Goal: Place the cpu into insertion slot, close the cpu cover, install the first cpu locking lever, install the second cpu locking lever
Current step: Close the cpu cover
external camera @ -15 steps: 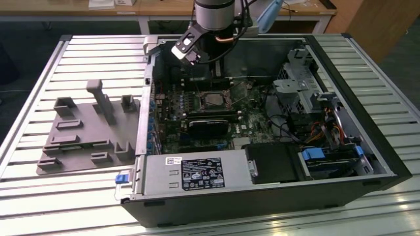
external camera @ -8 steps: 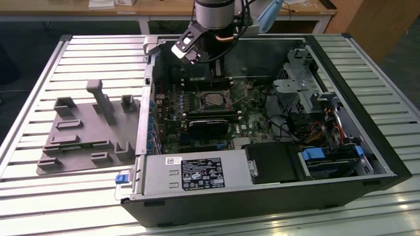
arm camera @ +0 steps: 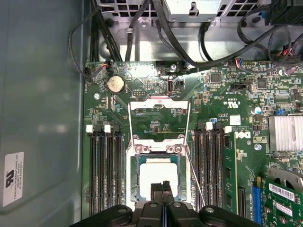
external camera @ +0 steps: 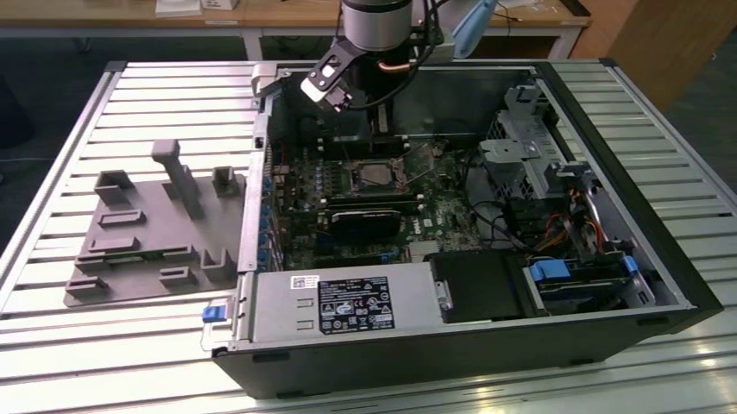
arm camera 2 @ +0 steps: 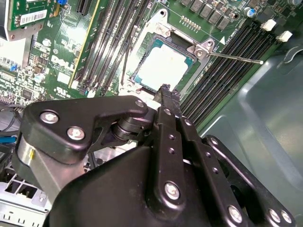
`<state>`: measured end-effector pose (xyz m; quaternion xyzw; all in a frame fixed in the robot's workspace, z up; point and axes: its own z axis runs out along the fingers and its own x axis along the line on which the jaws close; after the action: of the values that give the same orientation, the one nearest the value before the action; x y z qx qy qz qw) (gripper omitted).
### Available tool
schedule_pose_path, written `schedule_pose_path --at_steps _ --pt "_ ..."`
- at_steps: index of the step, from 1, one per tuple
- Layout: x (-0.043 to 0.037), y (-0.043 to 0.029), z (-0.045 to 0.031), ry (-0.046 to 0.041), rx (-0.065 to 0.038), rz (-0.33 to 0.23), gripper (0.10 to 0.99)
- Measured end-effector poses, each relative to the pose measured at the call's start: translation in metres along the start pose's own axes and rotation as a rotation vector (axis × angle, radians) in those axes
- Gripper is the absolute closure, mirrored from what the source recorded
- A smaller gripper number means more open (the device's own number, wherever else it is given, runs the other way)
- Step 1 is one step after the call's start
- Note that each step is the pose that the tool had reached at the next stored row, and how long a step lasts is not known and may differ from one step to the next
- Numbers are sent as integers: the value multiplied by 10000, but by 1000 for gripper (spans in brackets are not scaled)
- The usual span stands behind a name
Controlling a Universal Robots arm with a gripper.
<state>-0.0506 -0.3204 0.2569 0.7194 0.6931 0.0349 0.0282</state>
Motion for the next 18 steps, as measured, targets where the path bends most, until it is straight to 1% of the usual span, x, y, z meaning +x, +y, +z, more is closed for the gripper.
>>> schedule_pose_path --at_steps 4,10,13,18 --pt "1 4 -40 3 -2 0 984" --pt "1 8 -40 3 -2 -1 984" --pt "2 39 -38 3 -2 0 984" --pt "6 128 -29 4 -3 1 984"
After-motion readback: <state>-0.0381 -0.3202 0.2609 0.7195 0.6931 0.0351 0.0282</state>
